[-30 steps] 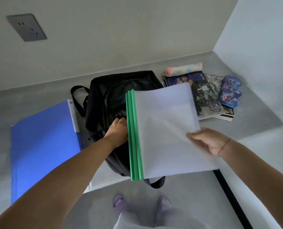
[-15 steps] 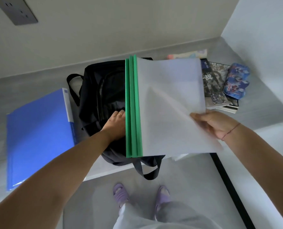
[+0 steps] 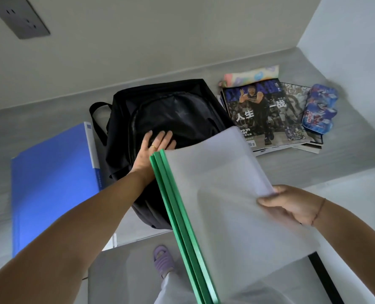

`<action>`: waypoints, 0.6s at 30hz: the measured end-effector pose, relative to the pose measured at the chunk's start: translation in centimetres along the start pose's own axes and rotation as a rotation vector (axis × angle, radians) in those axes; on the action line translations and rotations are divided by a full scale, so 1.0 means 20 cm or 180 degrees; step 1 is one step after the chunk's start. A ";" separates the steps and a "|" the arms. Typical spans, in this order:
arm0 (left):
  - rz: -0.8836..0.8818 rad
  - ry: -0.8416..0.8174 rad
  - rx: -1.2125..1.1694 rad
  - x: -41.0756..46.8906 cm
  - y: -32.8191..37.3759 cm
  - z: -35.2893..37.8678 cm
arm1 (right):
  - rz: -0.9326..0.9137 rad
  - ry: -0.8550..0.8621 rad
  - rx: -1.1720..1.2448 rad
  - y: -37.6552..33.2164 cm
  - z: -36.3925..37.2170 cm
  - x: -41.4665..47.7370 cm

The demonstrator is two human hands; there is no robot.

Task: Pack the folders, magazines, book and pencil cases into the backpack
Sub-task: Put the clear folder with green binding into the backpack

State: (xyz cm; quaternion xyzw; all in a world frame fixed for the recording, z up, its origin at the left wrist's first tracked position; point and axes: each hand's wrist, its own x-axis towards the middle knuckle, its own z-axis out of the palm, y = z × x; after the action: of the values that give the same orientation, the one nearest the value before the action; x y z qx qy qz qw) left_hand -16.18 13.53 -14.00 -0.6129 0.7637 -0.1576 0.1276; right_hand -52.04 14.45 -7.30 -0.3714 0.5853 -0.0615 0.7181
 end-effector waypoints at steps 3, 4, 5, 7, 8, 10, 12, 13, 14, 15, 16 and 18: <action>-0.0127 0.0150 0.0032 0.03 -0.11 -0.09 | 0.0092 0.0046 -0.0036 0.03 -0.03 0.00; -0.0061 0.0381 0.0111 0.05 -0.13 -0.09 | 0.0100 0.0051 -0.0078 0.04 -0.04 0.00; -0.0006 0.0261 -0.0112 0.05 -0.16 -0.09 | 0.0117 0.0047 -0.0133 0.04 -0.04 0.00; 0.0134 0.0112 -0.0559 0.11 -0.21 -0.11 | 0.0168 0.0022 -0.0207 0.04 -0.04 0.00; 0.0028 0.0046 -0.0849 0.13 -0.22 -0.13 | 0.0183 -0.0008 -0.0212 0.04 -0.04 0.00; -0.0181 0.0043 -0.1130 0.17 -0.25 -0.15 | 0.0180 -0.0106 -0.0183 0.02 -0.02 0.00; -0.0320 0.0083 -0.1220 0.20 -0.25 -0.17 | 0.0184 -0.0231 -0.0227 -0.01 0.01 0.01; -0.0398 0.0059 -0.1239 0.22 -0.25 -0.18 | 0.0203 -0.0287 -0.0304 -0.03 0.03 0.02; -0.0474 0.0058 -0.1296 0.23 -0.25 -0.19 | 0.0235 -0.0339 -0.0392 -0.05 0.06 0.03; -0.0512 0.0062 -0.1308 0.23 -0.24 -0.20 | 0.0288 -0.0388 -0.0475 -0.07 0.08 0.04; -0.0561 0.0038 -0.1329 0.24 -0.23 -0.21 | 0.0353 -0.0436 -0.0544 -0.09 0.10 0.05; -0.0582 0.0035 -0.1308 0.24 -0.22 -0.22 | 0.0511 -0.0456 -0.0615 -0.12 0.14 0.08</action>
State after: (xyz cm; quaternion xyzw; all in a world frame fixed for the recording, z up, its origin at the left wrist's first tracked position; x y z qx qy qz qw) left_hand -15.05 8.37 -8.17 -0.6918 0.7217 -0.0130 -0.0191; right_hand -48.26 13.16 -7.02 -0.3943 0.5636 0.0794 0.7215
